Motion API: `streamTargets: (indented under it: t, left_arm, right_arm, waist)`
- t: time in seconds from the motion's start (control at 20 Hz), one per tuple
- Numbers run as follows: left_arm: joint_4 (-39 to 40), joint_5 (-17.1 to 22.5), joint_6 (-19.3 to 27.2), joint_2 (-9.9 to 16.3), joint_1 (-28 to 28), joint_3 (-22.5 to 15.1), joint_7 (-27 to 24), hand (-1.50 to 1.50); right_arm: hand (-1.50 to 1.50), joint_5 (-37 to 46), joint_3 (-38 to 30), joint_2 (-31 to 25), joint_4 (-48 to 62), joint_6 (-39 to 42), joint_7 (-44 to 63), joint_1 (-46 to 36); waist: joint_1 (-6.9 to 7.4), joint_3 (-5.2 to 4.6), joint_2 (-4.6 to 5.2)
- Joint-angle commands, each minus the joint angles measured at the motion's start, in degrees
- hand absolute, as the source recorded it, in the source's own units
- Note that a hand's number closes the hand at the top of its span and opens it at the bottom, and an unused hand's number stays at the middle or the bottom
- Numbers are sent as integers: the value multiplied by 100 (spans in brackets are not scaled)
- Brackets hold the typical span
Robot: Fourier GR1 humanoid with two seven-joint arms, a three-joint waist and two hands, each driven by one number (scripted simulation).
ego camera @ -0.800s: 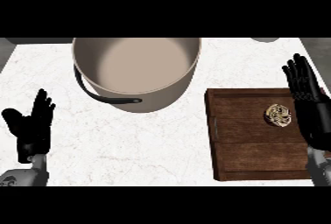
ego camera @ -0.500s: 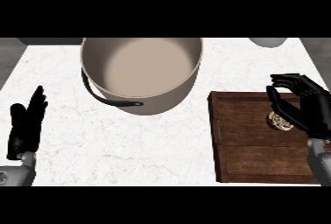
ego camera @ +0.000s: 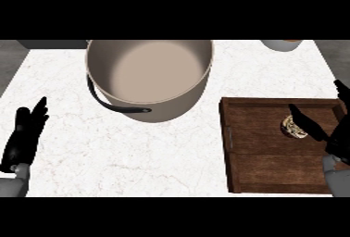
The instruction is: Pick the cupcake from the tray and place it in the pot
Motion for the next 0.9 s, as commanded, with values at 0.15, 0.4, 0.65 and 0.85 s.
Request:
streamTargets:
  t: [0.15,0.4,0.65,0.85]
  left_arm:
    - [62,22,-137,49,-121,65,352,0]
    - [-73,-62,-136,113,-39,42,323,0]
    - [-43,-131,12,-114,-45,-38,332,0]
    - [-198,-7,-211,24,-15,25,437,0]
  right_arm:
    - [-150,1962,686,-357,-608,385,2492,350]
    - [-150,2382,719,-945,-1058,2132,4368,-122]
    - [-150,2057,1158,-1140,-1861,3940,5802,-274]
    - [-150,1042,1070,-1180,-2070,5277,6606,-823]
  waist:
    - [-69,-19,-45]
    - [-10,-36,-67]
    - [-30,-22,-60]
    - [104,-6,-47]
